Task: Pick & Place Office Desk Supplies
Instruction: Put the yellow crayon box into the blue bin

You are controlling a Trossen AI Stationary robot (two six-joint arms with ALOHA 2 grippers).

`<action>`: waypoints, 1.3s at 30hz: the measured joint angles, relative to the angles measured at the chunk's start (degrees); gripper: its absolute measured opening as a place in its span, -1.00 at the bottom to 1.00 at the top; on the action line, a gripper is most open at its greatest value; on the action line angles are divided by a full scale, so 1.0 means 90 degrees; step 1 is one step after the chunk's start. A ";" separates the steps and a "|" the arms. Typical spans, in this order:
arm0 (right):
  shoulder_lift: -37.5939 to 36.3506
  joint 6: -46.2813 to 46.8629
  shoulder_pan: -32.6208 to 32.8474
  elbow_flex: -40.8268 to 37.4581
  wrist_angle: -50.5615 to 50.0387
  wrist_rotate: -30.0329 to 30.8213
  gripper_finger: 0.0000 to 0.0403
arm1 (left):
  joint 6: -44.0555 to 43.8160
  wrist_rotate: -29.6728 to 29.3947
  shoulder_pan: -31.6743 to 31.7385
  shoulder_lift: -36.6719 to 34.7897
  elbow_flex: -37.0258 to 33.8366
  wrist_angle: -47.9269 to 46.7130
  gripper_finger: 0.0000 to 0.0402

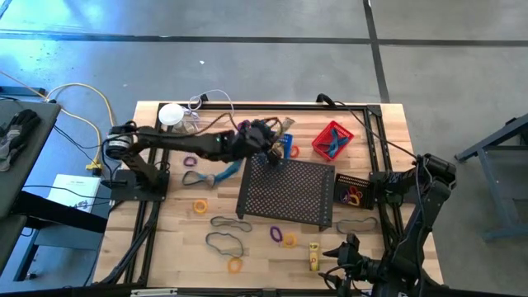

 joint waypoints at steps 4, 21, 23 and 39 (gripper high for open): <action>0.0000 0.0000 0.0002 0.0000 -0.0024 0.0013 0.32 | -0.0751 0.1059 0.0318 0.0109 -0.0002 -0.0108 -0.82; 0.0000 -0.0207 -0.0001 0.0000 -0.0079 0.0033 0.32 | -0.2245 0.2647 0.1268 0.0498 -0.0010 -0.0316 -0.82; 0.0000 -0.0308 -0.0001 0.0000 -0.0077 0.0044 0.32 | -0.2247 0.2629 0.1262 0.0498 -0.0010 -0.0303 -0.82; 0.0000 -0.0362 -0.0001 0.0000 -0.0077 0.0081 0.32 | -0.2225 0.2655 0.1237 0.0515 -0.0010 -0.0361 -0.68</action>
